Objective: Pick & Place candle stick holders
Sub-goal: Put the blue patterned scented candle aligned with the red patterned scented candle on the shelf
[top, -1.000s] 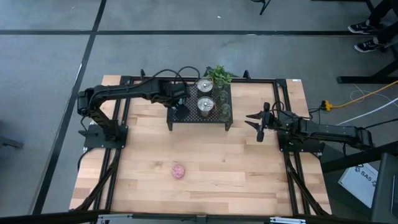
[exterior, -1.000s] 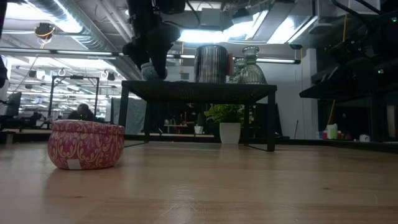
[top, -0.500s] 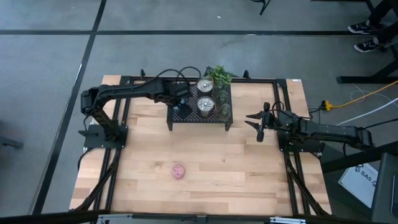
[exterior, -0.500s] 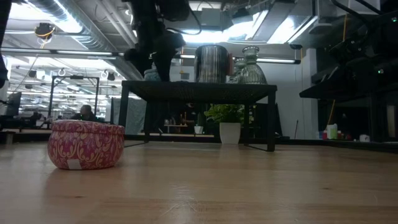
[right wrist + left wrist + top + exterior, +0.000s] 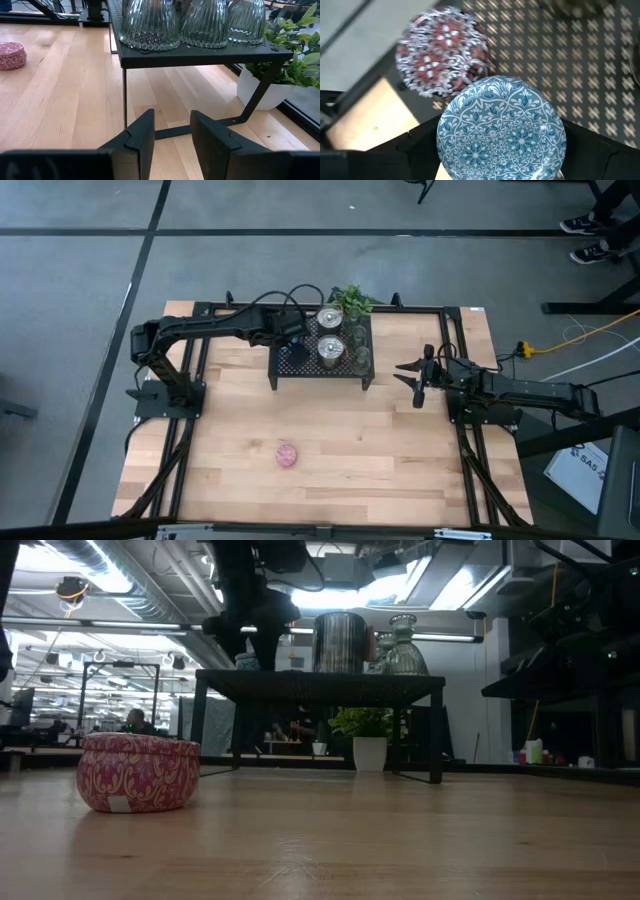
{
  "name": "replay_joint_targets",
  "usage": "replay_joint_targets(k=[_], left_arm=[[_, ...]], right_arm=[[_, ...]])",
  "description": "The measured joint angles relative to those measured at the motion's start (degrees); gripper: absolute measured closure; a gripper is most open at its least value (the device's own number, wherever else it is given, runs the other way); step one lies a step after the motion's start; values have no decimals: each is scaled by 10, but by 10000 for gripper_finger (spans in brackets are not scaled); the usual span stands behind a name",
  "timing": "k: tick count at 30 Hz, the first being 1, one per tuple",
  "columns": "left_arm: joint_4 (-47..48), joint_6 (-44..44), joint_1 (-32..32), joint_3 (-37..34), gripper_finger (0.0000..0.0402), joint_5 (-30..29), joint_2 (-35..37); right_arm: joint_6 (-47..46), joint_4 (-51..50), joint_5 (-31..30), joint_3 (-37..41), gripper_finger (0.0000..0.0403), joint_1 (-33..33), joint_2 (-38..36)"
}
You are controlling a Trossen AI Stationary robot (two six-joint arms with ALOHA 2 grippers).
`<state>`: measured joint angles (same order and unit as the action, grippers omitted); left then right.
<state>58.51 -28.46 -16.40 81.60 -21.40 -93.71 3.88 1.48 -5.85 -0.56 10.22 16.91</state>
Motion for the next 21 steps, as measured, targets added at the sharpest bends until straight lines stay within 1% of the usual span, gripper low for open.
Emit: replay_joint_targets(k=[2, 6, 14, 21], left_arm=[[-3, -16, 0, 0, 85, -21, 0], [-3, -27, 0, 0, 85, -24, 0], [-3, -23, 0, 0, 84, 13, 0], [-3, -10, 0, 0, 84, 20, 0]], right_arm=[[0, 0, 0, 0, 274, 0, 0], [0, 0, 0, 0, 274, 0, 0], [0, 0, 0, 0, 274, 0, 0], [0, 0, 0, 0, 274, 0, 0]])
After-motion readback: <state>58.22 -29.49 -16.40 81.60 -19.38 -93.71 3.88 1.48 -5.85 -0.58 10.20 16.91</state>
